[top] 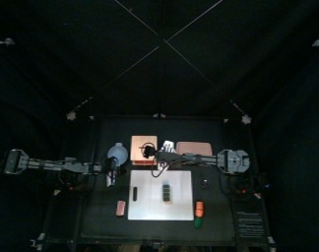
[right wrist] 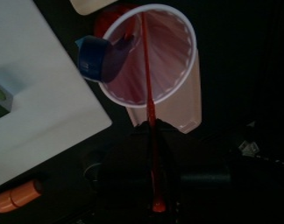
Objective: Place sushi on board then cut the sushi with the knife then place the pieces on the plate
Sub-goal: Grasp knife edge with left hand
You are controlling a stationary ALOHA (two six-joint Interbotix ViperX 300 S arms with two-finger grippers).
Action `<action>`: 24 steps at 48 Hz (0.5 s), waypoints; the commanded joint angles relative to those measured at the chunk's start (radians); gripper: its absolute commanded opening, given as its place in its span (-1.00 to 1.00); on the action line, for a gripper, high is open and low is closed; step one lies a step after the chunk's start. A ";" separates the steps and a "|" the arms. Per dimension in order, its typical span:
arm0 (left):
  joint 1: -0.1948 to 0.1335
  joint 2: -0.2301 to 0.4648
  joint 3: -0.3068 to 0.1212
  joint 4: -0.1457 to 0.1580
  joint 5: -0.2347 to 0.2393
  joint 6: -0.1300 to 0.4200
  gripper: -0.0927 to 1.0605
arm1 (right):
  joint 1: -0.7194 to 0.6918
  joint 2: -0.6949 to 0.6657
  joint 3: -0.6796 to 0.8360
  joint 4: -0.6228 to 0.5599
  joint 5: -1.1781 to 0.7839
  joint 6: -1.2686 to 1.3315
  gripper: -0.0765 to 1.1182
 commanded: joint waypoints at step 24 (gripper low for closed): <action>0.014 -0.130 -0.025 0.000 -0.021 0.005 -0.86 | 0.031 -0.336 0.031 -0.121 0.009 0.017 -0.20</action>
